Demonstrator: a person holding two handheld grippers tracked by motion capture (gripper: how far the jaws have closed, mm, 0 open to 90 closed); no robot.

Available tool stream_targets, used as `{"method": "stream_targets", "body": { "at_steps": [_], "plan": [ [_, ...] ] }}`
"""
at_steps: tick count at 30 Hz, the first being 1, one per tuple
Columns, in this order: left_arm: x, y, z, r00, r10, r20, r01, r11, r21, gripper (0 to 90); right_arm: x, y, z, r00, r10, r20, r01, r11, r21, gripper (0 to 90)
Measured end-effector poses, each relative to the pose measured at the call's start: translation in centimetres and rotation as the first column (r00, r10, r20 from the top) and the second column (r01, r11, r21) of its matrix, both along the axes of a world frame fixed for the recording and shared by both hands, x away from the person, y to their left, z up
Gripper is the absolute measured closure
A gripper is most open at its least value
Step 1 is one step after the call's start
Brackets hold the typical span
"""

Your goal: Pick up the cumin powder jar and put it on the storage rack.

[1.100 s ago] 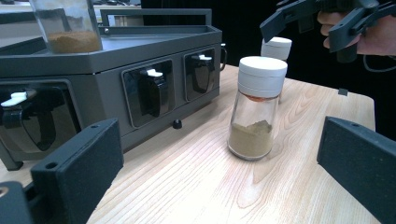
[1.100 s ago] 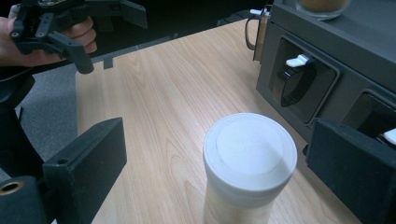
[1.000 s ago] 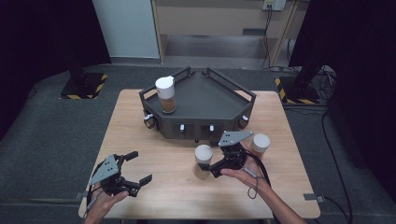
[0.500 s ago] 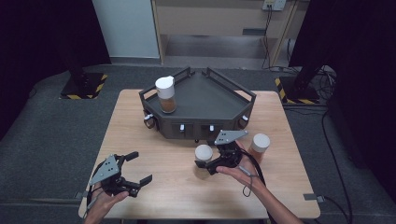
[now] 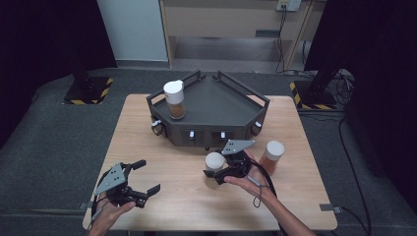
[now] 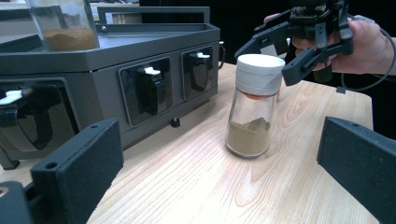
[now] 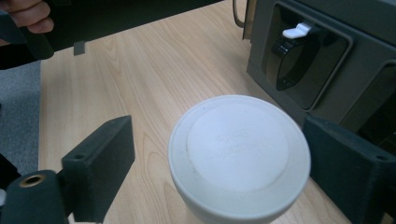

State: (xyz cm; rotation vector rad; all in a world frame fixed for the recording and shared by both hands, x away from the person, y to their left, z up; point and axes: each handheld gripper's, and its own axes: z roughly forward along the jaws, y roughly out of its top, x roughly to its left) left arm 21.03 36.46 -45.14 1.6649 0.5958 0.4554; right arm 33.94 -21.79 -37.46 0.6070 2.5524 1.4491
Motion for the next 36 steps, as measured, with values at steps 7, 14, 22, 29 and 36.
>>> {"method": "stream_targets", "body": {
  "at_steps": [7,14,22,29,36],
  "plan": [
    [0.0,0.0,0.0,1.0,-0.001,-0.001,0.001,1.0,0.0,0.0,-0.1,0.3,-0.7,0.9998,-0.012,0.016,0.012,1.0,-0.017,26.5],
    [0.0,0.0,0.0,1.0,-0.001,-0.002,0.001,1.0,0.001,0.0,-0.9,0.5,-0.9,0.9975,-0.033,0.062,0.035,0.999,-0.031,33.8],
    [0.0,0.0,0.0,1.0,-0.002,-0.003,0.002,1.0,0.002,0.0,-1.0,0.6,-0.7,0.9972,-0.026,0.071,0.029,0.999,-0.043,33.9],
    [0.0,-0.1,0.0,1.0,-0.004,-0.002,0.004,1.0,0.007,0.0,-0.9,0.7,0.0,0.9971,-0.006,0.076,0.011,0.998,-0.069,33.9],
    [0.0,-0.1,0.1,1.0,-0.005,-0.002,0.005,0.9999,0.009,0.0,-0.4,0.4,1.3,0.9975,0.027,0.066,-0.022,0.997,-0.074,33.9]
  ]
}}
